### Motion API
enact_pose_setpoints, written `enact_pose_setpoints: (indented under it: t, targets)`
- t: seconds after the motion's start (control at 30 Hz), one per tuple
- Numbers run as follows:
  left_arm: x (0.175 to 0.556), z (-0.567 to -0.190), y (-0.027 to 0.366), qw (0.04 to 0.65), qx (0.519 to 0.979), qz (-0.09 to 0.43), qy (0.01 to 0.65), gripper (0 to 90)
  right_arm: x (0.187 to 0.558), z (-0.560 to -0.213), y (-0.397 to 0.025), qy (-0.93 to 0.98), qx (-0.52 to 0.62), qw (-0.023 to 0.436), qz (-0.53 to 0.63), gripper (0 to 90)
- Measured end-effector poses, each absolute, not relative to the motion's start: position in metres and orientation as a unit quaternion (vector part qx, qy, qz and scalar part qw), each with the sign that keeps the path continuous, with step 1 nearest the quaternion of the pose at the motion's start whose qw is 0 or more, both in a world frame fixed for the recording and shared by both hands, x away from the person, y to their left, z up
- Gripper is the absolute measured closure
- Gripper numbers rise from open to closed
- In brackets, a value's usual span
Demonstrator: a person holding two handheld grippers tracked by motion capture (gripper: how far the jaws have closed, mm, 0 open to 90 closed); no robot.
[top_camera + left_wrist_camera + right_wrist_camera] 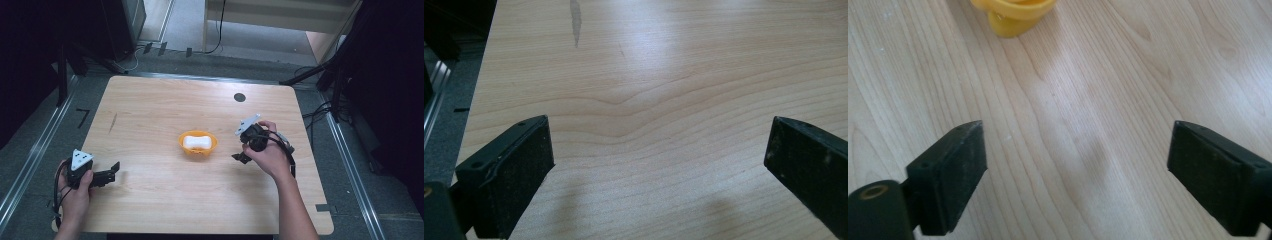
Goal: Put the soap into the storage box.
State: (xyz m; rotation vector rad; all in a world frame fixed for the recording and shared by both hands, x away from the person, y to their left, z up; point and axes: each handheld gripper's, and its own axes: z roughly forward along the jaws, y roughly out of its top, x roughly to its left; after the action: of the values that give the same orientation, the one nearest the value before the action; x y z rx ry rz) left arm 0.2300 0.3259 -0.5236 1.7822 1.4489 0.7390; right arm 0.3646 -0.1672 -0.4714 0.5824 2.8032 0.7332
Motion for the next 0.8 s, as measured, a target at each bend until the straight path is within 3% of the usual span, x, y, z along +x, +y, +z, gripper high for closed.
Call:
enact_pose_setpoints:
  t: [0.2, 0.8]
  targets:
    - [0.230, -0.524, 0.326, 0.356, 0.690, 0.286, 0.561, 0.0, 0.355, -0.482, -0.184, 0.934, 0.225, 0.091, 0.261, 0.1]
    - [0.230, -0.524, 0.325, 0.355, 0.690, 0.288, 0.562, 0.0, 0.322, -0.508, -0.237, 0.900, 0.280, 0.094, 0.320, 0.0]
